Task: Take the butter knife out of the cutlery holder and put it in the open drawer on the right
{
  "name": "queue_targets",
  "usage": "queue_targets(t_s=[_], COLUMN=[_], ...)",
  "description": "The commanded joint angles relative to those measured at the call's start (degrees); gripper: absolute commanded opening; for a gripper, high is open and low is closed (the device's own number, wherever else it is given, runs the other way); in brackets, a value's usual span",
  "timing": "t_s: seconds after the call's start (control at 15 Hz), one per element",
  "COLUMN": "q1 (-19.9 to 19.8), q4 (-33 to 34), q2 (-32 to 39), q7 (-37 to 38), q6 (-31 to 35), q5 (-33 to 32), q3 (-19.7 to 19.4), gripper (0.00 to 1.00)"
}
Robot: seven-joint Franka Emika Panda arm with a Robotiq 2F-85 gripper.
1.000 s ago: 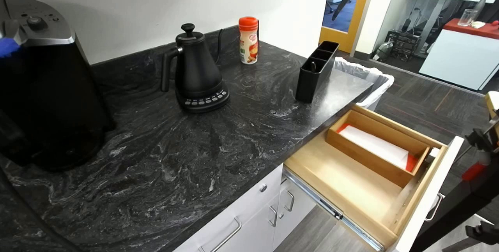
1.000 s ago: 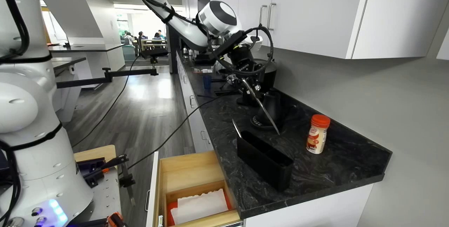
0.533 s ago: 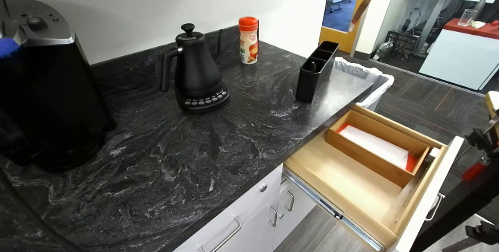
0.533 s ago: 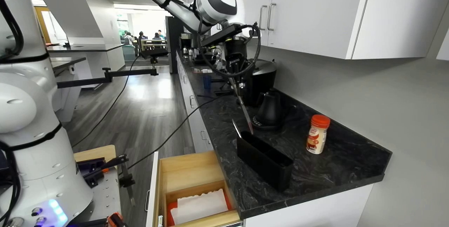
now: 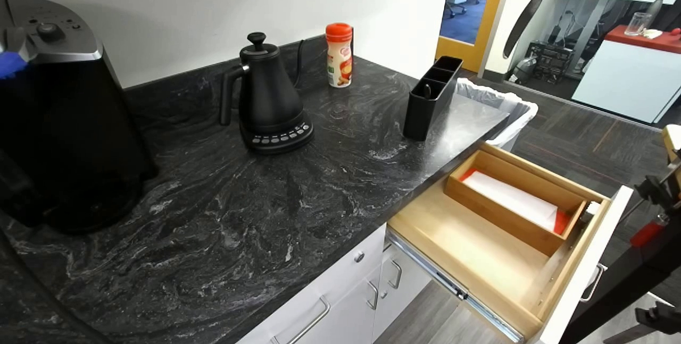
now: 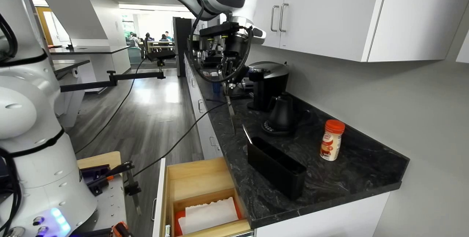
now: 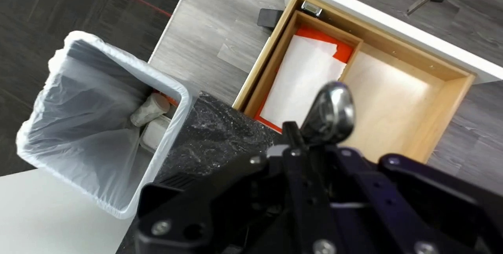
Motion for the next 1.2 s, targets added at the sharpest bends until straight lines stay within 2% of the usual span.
queue_targets(t_s=[0.0, 0.33, 0.73, 1.13], q1=[-1.16, -2.3, -3.18, -3.78], q4=[-3.35, -9.63, -18.16, -24.91], q2=[-2.56, -3.09, -2.92, -4.78], q7=[-1.01, 0.05, 1.21, 2.99], q6=[0.09, 4.43, 20.71, 29.21], q5=[4.27, 6.76, 5.68, 5.44], q3=[-0.77, -2.11, -3.0, -3.57], gripper=[0.03, 0.03, 0.03, 0.03])
